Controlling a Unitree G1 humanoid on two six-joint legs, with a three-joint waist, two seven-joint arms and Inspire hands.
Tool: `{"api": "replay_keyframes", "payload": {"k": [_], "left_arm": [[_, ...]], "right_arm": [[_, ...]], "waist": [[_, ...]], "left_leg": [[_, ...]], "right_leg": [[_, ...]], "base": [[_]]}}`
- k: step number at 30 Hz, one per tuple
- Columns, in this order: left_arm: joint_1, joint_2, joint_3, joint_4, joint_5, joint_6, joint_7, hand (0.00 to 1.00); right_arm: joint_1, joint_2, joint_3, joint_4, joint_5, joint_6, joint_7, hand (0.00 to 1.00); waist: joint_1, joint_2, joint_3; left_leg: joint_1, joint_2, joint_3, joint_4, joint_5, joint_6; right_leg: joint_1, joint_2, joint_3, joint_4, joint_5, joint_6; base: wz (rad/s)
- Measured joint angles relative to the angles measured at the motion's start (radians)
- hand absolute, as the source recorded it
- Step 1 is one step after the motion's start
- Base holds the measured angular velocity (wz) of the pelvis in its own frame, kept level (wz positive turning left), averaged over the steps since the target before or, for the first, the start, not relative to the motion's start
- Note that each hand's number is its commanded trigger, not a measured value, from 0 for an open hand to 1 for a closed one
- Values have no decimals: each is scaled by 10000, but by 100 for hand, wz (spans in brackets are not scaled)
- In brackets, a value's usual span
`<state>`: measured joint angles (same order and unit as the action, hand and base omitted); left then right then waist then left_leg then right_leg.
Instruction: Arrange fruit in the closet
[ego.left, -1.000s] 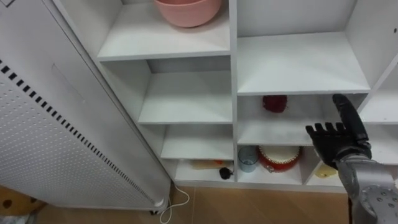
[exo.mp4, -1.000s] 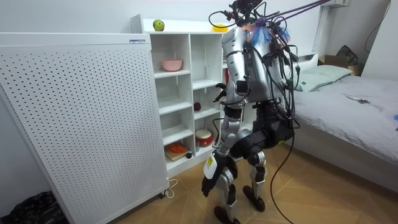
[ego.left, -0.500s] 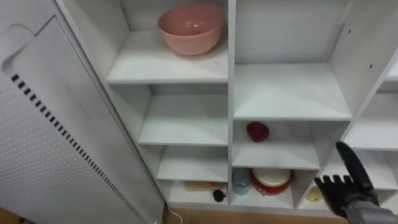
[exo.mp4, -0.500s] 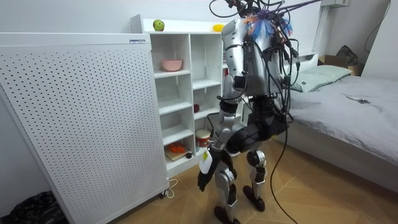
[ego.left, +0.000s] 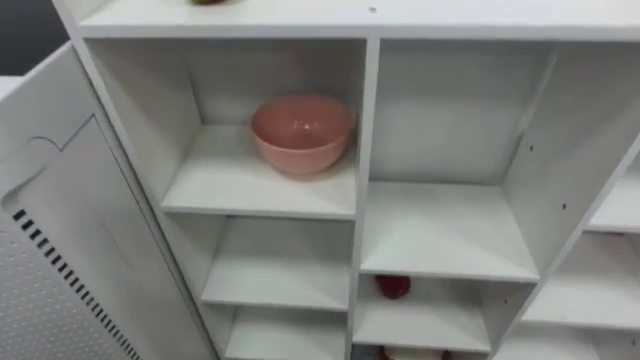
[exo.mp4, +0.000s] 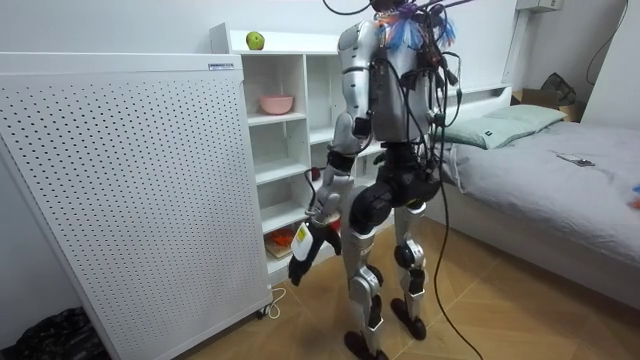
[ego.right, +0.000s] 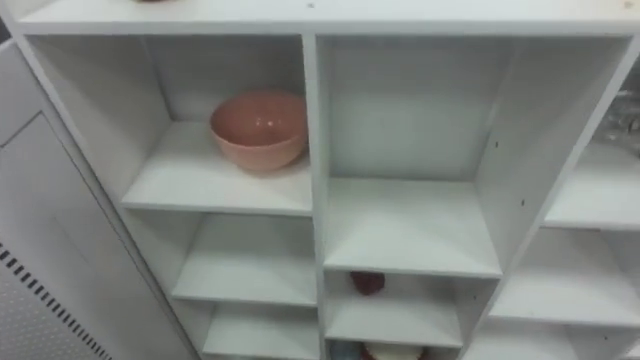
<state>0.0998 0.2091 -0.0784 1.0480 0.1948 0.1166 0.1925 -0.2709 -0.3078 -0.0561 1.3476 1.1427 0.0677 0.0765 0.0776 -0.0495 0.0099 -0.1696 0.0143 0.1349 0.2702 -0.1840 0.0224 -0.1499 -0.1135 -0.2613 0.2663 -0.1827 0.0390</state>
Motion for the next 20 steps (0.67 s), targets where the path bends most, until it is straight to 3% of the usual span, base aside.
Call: {"api": "replay_keyframes", "payload": {"k": [2, 3, 9, 16, 20], "left_arm": [[129, -51, 35, -204, 147, -22, 85, 0], [188, -92, 118, -314, 159, -53, 205, 0], [505, -396, 624, -479, 329, -314, 664, 0], [497, -493, 1238, -153, 532, -328, 653, 0], [580, -595, 1853, 129, 586, -272, 629, 0]], "right_arm": [[807, 203, 432, 10, -1059, 5, 283, 0], [1175, 349, 534, 22, -1483, 19, 398, 0], [2625, 769, 1147, 63, -3578, 229, 932, 0], [3163, 1261, 1222, 236, -4895, 424, 1270, 0], [3332, 1478, 1221, 223, -5307, 437, 1368, 0]], "waist": [[-159, -146, -97], [-203, -178, -107], [-473, -93, -61], [-506, -200, -7], [-433, -191, -28]], "left_leg": [[662, -13, -14, -329, -19, -30], [961, -17, -19, -533, -23, -38], [1919, 18, -38, -1047, -106, -163], [2389, 141, 112, -1086, -157, -270], [2529, 270, 423, -1070, -234, -331]], "right_leg": [[842, 67, -156, -507, 63, 66], [1130, 101, -159, -662, 70, 78], [1932, 215, -146, -900, 78, 100], [2286, 382, 73, -1008, 111, 47], [2372, 479, 163, -1034, 163, -37]], "base": [[19], [10], [-5], [-10], [-19]]}}
